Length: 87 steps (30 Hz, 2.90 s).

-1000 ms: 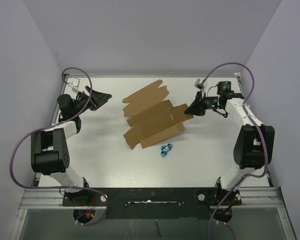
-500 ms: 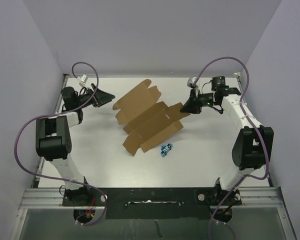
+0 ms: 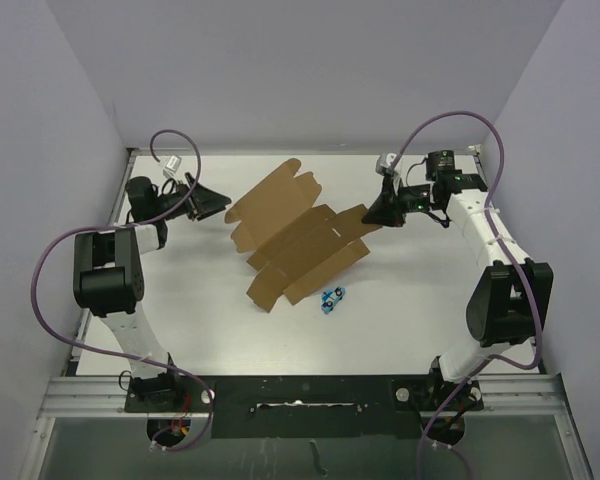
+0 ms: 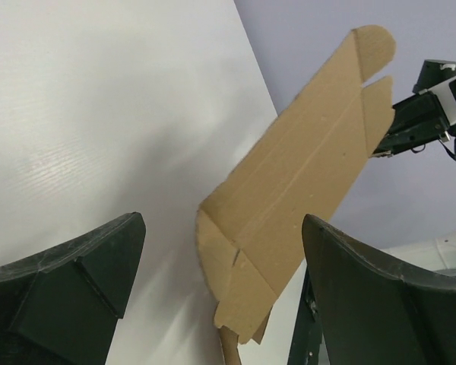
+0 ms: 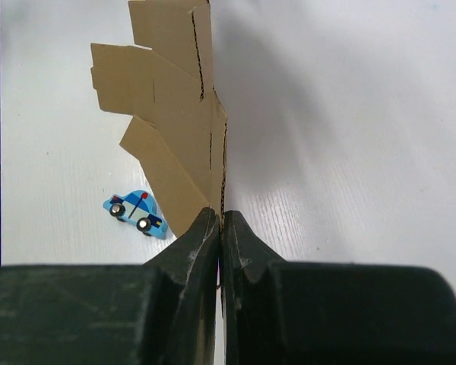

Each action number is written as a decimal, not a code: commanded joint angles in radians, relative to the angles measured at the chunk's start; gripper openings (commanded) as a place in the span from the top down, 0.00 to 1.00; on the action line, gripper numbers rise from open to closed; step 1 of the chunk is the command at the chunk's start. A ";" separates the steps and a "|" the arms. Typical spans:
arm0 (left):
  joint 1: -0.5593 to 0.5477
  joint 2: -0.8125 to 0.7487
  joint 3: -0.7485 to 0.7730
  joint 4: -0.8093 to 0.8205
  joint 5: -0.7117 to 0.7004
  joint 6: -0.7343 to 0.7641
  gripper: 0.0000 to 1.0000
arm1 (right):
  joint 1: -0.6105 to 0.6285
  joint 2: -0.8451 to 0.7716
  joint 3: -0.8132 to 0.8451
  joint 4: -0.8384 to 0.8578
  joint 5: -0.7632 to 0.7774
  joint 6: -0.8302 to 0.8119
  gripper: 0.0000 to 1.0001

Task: Fold the paper box

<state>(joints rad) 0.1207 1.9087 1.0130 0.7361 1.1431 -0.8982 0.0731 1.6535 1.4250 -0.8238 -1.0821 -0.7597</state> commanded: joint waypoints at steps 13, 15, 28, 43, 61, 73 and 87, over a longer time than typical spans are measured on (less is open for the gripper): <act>-0.049 0.062 -0.009 0.390 0.132 -0.243 0.30 | 0.010 -0.038 0.041 -0.004 -0.049 -0.033 1.00; -0.049 0.085 0.001 0.485 0.151 -0.323 0.38 | 0.010 -0.034 0.043 -0.005 -0.047 -0.033 1.00; -0.062 0.127 0.029 0.623 0.178 -0.439 0.84 | 0.009 -0.019 0.048 -0.009 -0.039 -0.032 1.00; -0.054 -0.417 -0.469 0.210 -0.273 0.100 1.00 | 0.032 0.000 0.039 0.121 0.093 0.240 0.34; -0.297 -0.886 -0.690 -0.080 -0.683 0.521 1.00 | -0.067 0.086 -0.324 0.696 -0.022 0.835 0.27; -0.313 -0.983 -0.761 0.136 -0.635 0.439 1.00 | -0.171 0.072 -0.399 0.813 -0.005 0.936 0.66; -0.314 -1.033 -0.789 0.231 -0.590 0.287 1.00 | -0.234 0.090 -0.485 1.043 -0.029 1.243 0.67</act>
<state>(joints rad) -0.1883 0.8898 0.2253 0.8421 0.5194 -0.5663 -0.1410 1.7420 0.9306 0.1135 -1.0954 0.3817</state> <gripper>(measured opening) 0.015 0.346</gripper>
